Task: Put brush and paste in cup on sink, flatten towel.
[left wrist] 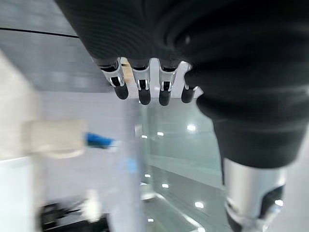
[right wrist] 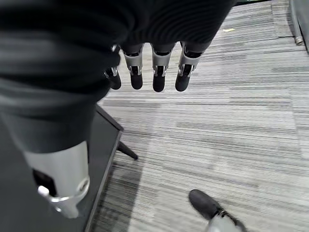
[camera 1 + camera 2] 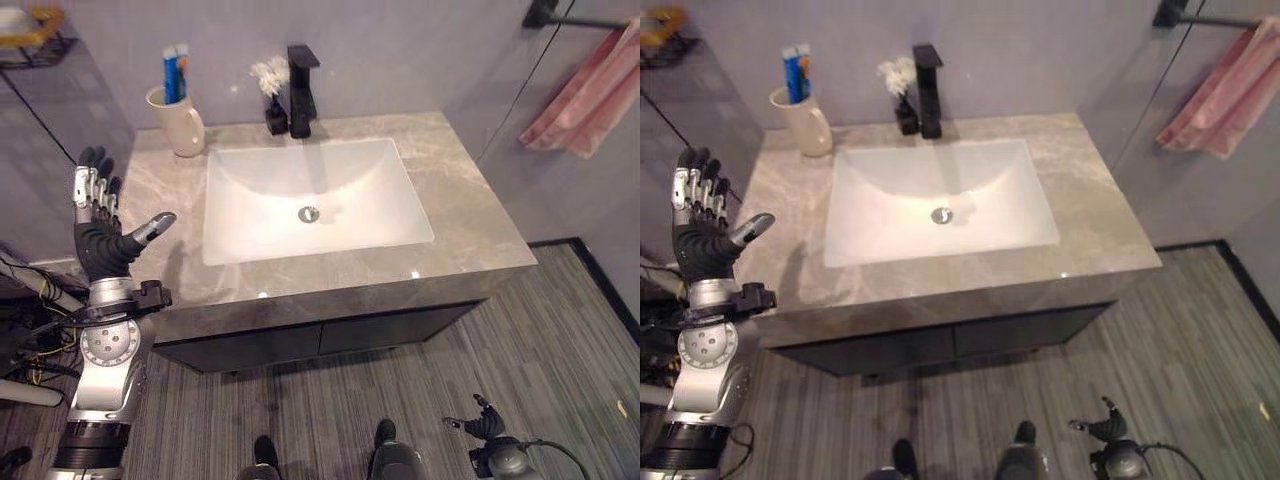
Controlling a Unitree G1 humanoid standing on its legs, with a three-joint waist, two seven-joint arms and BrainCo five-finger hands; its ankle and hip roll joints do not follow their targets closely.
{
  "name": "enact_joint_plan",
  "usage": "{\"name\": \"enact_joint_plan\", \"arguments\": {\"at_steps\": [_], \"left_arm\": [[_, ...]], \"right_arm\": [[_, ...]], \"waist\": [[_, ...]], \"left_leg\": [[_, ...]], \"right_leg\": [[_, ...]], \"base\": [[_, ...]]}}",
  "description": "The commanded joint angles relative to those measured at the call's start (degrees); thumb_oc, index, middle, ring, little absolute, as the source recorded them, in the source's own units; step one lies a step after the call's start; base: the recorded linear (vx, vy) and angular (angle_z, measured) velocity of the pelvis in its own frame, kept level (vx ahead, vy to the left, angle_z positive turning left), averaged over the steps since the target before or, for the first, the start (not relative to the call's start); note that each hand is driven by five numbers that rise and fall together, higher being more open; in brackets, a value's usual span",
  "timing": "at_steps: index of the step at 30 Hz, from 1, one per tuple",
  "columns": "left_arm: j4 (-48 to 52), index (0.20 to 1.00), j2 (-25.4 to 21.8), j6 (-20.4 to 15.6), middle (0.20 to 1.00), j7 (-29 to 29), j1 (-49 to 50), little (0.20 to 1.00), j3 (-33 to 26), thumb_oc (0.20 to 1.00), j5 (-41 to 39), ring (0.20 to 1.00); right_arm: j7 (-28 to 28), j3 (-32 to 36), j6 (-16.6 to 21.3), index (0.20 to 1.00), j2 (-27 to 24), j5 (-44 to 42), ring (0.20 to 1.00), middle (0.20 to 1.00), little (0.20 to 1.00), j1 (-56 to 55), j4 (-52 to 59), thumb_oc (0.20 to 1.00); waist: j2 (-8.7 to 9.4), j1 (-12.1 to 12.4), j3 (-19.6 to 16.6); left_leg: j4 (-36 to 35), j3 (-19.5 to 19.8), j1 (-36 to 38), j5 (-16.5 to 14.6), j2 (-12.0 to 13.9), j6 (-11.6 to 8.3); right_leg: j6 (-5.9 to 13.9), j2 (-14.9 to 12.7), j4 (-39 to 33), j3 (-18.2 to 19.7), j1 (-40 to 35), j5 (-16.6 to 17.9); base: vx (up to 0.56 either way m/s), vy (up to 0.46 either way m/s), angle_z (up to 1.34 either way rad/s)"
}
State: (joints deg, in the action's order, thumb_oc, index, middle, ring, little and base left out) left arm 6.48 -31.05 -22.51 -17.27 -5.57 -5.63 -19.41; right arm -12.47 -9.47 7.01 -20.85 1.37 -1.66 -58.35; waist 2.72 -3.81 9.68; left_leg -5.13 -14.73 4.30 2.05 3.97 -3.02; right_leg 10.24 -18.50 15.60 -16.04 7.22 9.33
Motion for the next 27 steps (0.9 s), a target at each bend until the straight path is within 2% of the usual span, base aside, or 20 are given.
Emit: {"name": "enact_joint_plan", "arguments": {"at_steps": [1, 3, 4, 5, 6, 7, 8, 10, 11, 13, 15, 17, 18, 19, 20, 21, 22, 25, 26, 27], "left_arm": [[4.2, 1.000, 0.6, -2.5, 1.000, 0.9, 1.8, 1.000, -1.5, 1.000, 4.5, 1.000], [3.9, 1.000, 0.9, -2.6, 1.000, 0.8, 2.0, 1.000, -1.5, 1.000, 4.5, 1.000], [4.2, 1.000, 0.7, -2.6, 1.000, 0.7, 2.4, 1.000, -1.9, 1.000, 5.0, 1.000], [5.2, 1.000, 1.0, -2.5, 1.000, 0.9, 3.1, 1.000, -2.0, 1.000, 5.0, 1.000], [5.1, 1.000, 1.3, -2.4, 1.000, 1.1, 3.3, 1.000, -1.9, 1.000, 4.6, 1.000], [4.9, 1.000, 1.5, -2.5, 1.000, 1.1, 3.3, 1.000, -2.0, 1.000, 4.2, 1.000], [4.7, 1.000, 1.8, -2.6, 1.000, 1.1, 3.1, 1.000, -2.0, 1.000, 3.7, 1.000], [4.3, 1.000, 2.0, -2.8, 1.000, 1.2, 3.0, 1.000, -1.6, 1.000, 3.4, 1.000], [4.4, 1.000, 2.3, -3.1, 1.000, 1.2, 2.6, 1.000, -1.2, 1.000, 3.1, 1.000], [3.6, 1.000, 2.6, -3.1, 1.000, 1.5, 1.6, 1.000, 1.1, 1.000, 3.5, 1.000], [3.5, 1.000, 2.7, -3.1, 1.000, 1.4, 1.3, 1.000, 1.5, 1.000, 3.5, 1.000], [3.4, 1.000, 3.1, -3.2, 1.000, 1.1, 0.6, 1.000, 2.4, 1.000, 2.5, 1.000], [3.4, 1.000, 3.1, -3.2, 1.000, 1.1, 0.6, 1.000, 2.4, 1.000, 2.5, 1.000], [3.0, 1.000, 3.3, -3.3, 1.000, 0.7, -1.4, 1.000, 3.9, 1.000, 2.4, 1.000], [3.0, 1.000, 3.3, -3.3, 1.000, 0.7, -1.5, 1.000, 3.9, 1.000, 2.4, 1.000], [3.0, 1.000, 3.4, -3.5, 1.000, 0.8, -2.9, 1.000, 5.1, 1.000, 1.9, 1.000], [3.1, 1.000, 3.4, -3.7, 1.000, 0.9, -3.5, 1.000, 5.6, 1.000, 1.8, 1.000], [3.6, 1.000, 2.8, -4.0, 1.000, 0.7, -4.7, 1.000, 6.3, 1.000, 2.0, 1.000], [3.6, 1.000, 1.7, -3.5, 1.000, -0.5, -6.4, 1.000, 7.3, 1.000, 3.6, 1.000], [3.6, 1.000, 1.7, -3.4, 1.000, -0.5, -6.4, 1.000, 7.4, 1.000, 3.6, 1.000]], "right_arm": [[0.0, -0.5, 1.5, 1.000, 1.5, -0.1, 1.000, 1.000, 1.000, 0.4, 0.2, 1.000], [0.2, -0.8, 1.7, 1.000, 1.6, -0.4, 1.000, 1.000, 1.000, 0.3, 0.4, 1.000], [0.1, -0.8, 1.7, 1.000, 1.7, -0.6, 1.000, 1.000, 1.000, 0.1, 0.2, 1.000], [-0.3, -0.7, 1.6, 1.000, 1.9, -0.5, 1.000, 1.000, 1.000, -0.1, -0.7, 1.000], [-0.5, -0.5, 1.4, 1.000, 2.1, -0.6, 1.000, 1.000, 1.000, 0.0, -1.3, 1.000], [-0.7, -0.5, 1.4, 1.000, 2.3, -0.6, 1.000, 1.000, 1.000, 0.1, -1.5, 1.000], [-0.8, -0.5, 1.3, 1.000, 2.5, -0.7, 1.000, 1.000, 1.000, 0.2, -1.7, 1.000], [-1.0, -0.6, 1.1, 1.000, 2.7, -0.8, 1.000, 1.000, 1.000, 0.2, -2.4, 1.000], [-1.1, -0.9, 1.0, 1.000, 2.8, -0.7, 1.000, 1.000, 1.000, 0.5, -3.1, 1.000], [-1.2, -1.6, 0.8, 1.000, 3.0, -0.7, 1.000, 1.000, 1.000, 0.5, -4.2, 1.000], [-1.3, -1.6, 0.7, 1.000, 3.0, -0.8, 1.000, 1.000, 1.000, 0.7, -4.7, 1.000], [-2.0, -1.7, 0.6, 1.000, 2.6, -0.8, 1.000, 1.000, 1.000, 1.4, -5.5, 1.000], [-2.0, -1.7, 0.6, 1.000, 2.6, -0.8, 1.000, 1.000, 1.000, 1.4, -5.5, 1.000], [-2.8, -1.4, 0.9, 1.000, 2.1, -2.0, 1.000, 1.000, 1.000, 2.0, -5.0, 1.000], [-2.8, -1.4, 0.9, 1.000, 2.1, -2.1, 1.000, 1.000, 1.000, 2.0, -5.1, 1.000], [-3.5, -1.4, 1.5, 1.000, 1.5, -3.2, 1.000, 1.000, 1.000, 2.8, -4.2, 1.000], [-3.7, -1.5, 1.7, 1.000, 1.2, -3.5, 1.000, 1.000, 1.000, 3.3, -4.0, 1.000], [-3.9, -1.8, 2.2, 1.000, 0.6, -4.0, 1.000, 1.000, 1.000, 4.2, -2.9, 1.000], [-4.9, -0.6, 2.1, 1.000, 0.2, -4.8, 1.000, 1.000, 1.000, 3.8, -3.1, 1.000], [-4.9, -0.6, 2.1, 1.000, 0.2, -4.8, 1.000, 1.000, 1.000, 3.8, -3.1, 1.000]], "waist": [[-0.67, -0.9, -0.6], [-0.74, -1.0, -0.8], [-0.55, -0.7, -0.9], [-0.01, 0.1, -1.0], [0.22, -0.1, -0.9], [0.08, -0.2, -0.9], [0.59, -0.5, -0.8], [0.10, -0.5, -0.9], [0.60, -0.6, -0.8], [0.73, -1.0, -1.8], [0.59, -1.1, -2.0], [-0.13, -1.5, -2.7], [-0.15, -1.5, -2.7], [-0.35, -1.9, -2.9], [-0.40, -1.9, -2.9], [-0.23, -2.0, -2.4], [-0.02, -1.7, -2.1], [0.97, -0.4, -0.5], [2.50, 0.4, -0.2], [2.55, 0.5, -0.1]], "left_leg": [[0.1, 2.4, 5.0, -5.6, -5.2, 5.90], [0.1, 2.1, 5.3, -5.8, -5.5, 6.08], [0.1, 1.9, 5.7, -6.3, -6.3, 6.32], [0.1, 1.6, 6.0, -7.1, -7.2, 6.06], [0.1, 1.9, 6.3, -7.4, -7.2, 5.64], [0.1, 2.6, 7.1, -8.4, -6.7, 5.00], [0.1, 1.8, 6.9, -8.1, -6.7, 4.46], [0.1, 2.5, 7.6, -9.2, -6.0, 4.02], [0.1, 2.0, 7.6, -8.9, -6.2, 3.80], [0.1, 2.0, 8.9, -10.3, -5.8, 3.28], [0.1, 2.3, 9.2, -10.4, -5.5, 3.23], [1.1, 2.3, 9.6, -11.2, -3.7, 2.56], [1.1, 2.3, 9.7, -11.2, -3.7, 2.55], [5.7, 1.9, 8.3, -12.2, -2.3, 1.44], [6.1, 1.9, 8.1, -12.3, -2.2, 1.40], [14.2, 1.5, 4.7, -10.4, -0.4, -0.88], [19.3, 1.8, 2.4, -8.5, 0.5, -2.29], [31.8, 3.4, -3.9, -2.7, 2.5, -5.64], [25.7, 1.3, -8.8, -5.3, 2.4, -3.33], [25.5, 1.2, -8.7, -5.3, 2.4, -3.27]], "right_leg": [[3.33, 1.9, 14.4, 4.8, 5.9, 3.0], [2.85, 3.2, 13.2, 4.7, 8.0, 2.5], [2.55, 2.4, 10.1, 2.6, 8.1, 2.4], [2.30, 0.1, 3.2, -2.6, 7.7, 3.1], [2.67, 0.0, -0.2, -4.5, 7.8, 4.2], [3.92, 0.4, -2.8, -4.6, 7.8, 4.7], [3.87, 0.2, -6.5, -6.0, 7.8, 6.8], [4.59, 1.0, -8.8, -5.7, 7.2, 7.1], [4.32, 0.8, -10.6, -6.3, 6.9, 7.8], [3.14, 3.1, -12.3, -5.1, 4.7, 5.3], [2.95, 3.7, -11.8, -4.8, 4.7, 5.1], [1.75, 5.2, -10.8, -6.2, 4.6, 2.4], [1.75, 5.3, -10.8, -6.2, 4.5, 2.4], [0.79, 6.2, -10.8, -7.3, 3.8, 0.4], [0.75, 6.3, -10.9, -7.4, 3.8, 0.3], [-0.57, 7.6, -11.9, -8.2, 1.9, -1.0], [-1.29, 8.4, -12.6, -8.4, 0.7, -1.5], [-3.52, 10.0, -14.4, -9.3, -2.4, -3.1], [-2.73, 9.4, -16.8, -10.0, -5.2, -3.7], [-2.68, 9.3, -16.8, -10.0, -5.2, -3.7]], "base": [[0.04, 0.091, 0.04], [0.08, 0.077, 0.00], [0.17, 0.051, 0.17], [0.18, -0.019, 0.30], [0.23, -0.069, 0.31], [0.18, -0.112, 0.36], [0.14, -0.084, 0.33], [0.15, -0.081, -0.21], [0.31, -0.130, -0.47], [0.27, -0.113, -0.04], [0.23, -0.097, 0.18], [0.31, -0.154, 0.10], [0.22, -0.155, -0.03], [0.15, -0.116, 0.01], [0.25, -0.232, 0.07], [0.16, -0.190, 0.10], [0.19, -0.247, 0.15], [0.13, -0.159, 0.04], [0.21, -0.074, 0.10], [0.25, 0.029, 0.32]]}}
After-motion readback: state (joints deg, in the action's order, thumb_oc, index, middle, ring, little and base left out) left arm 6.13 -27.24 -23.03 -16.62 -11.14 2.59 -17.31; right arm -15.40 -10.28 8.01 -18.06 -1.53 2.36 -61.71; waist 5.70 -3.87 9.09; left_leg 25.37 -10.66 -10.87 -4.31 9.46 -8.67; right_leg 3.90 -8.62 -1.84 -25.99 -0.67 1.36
